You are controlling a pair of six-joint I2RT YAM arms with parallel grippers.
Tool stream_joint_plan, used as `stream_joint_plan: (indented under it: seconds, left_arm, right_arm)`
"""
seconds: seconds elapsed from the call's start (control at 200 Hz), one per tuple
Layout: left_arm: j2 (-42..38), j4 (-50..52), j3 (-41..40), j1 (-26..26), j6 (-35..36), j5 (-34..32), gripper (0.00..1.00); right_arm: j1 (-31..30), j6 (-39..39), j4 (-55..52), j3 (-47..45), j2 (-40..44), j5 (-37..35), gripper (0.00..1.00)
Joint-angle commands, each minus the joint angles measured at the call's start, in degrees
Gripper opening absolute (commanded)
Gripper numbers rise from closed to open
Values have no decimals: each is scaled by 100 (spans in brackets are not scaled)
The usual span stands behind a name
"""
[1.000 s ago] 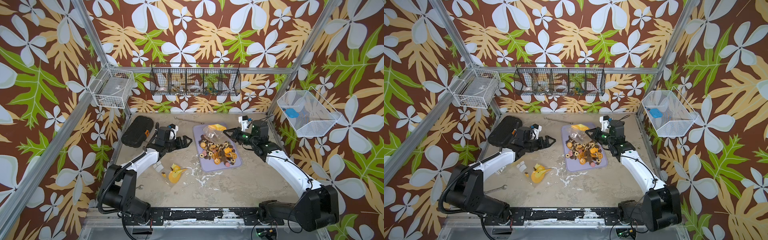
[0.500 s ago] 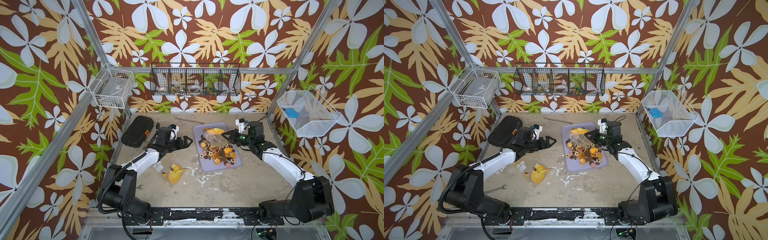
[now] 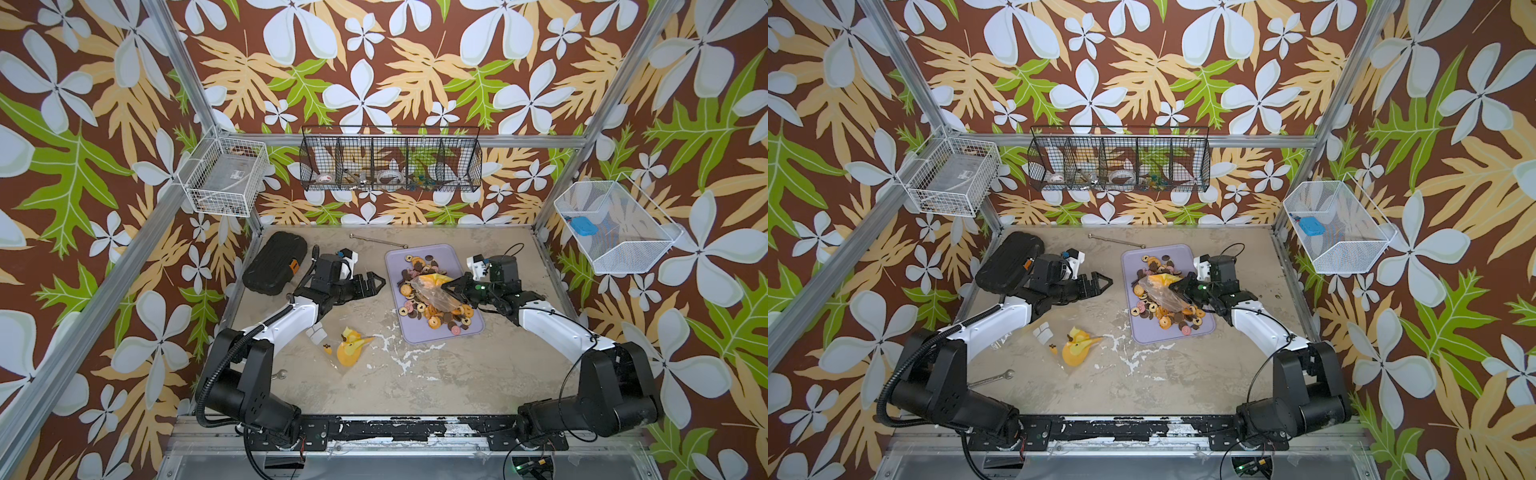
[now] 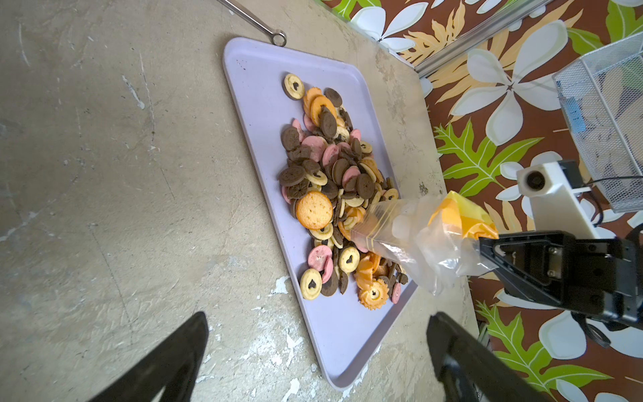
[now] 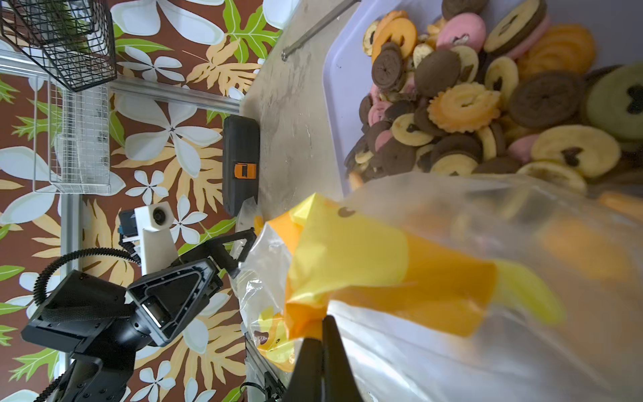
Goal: Pour cookies out of the ziploc bag
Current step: 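Pour the cookies out of the ziploc bag onto the tray, then place the ziploc bag at the center of the board.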
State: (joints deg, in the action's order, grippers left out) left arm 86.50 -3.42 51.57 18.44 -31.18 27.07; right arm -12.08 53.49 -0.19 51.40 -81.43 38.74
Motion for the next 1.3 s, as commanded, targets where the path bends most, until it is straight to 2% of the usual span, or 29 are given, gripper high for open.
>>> stream_joint_plan:
  seconds: [0.0,0.1,0.19,0.33,0.49,0.641,0.771,0.926,1.066,1.296]
  left_arm:
    - [50,-97,3,4,39,80,100]
    - [68,-106,19,9,20,48,100]
    - [62,-99,23,3,25,48,100]
    - [56,-94,28,5,38,61,100]
    - [54,-40,28,3,45,-9,100]
    - [19,-19,35,3,55,-33,100]
    - [-18,-18,23,11,60,-46,100]
    - [-30,-46,7,14,51,-49,100]
    - [8,-97,-4,11,-11,-35,100]
    - [-62,-163,-75,14,-62,-23,100]
  right_arm:
    - [-5,-181,-285,605,168,55,0]
    - [-5,-114,-561,1244,358,122,0]
    - [-6,136,-485,1405,519,271,0]
    - [-8,207,-234,983,663,106,0]
    - [-1,359,520,82,347,77,0]
    - [17,280,802,-232,-120,18,0]
    - [115,387,919,-204,-282,250,0]
    - [400,348,599,366,-289,309,0]
    - [838,506,491,1048,-652,272,0]
    - [1564,89,-323,3185,-1812,-65,0]
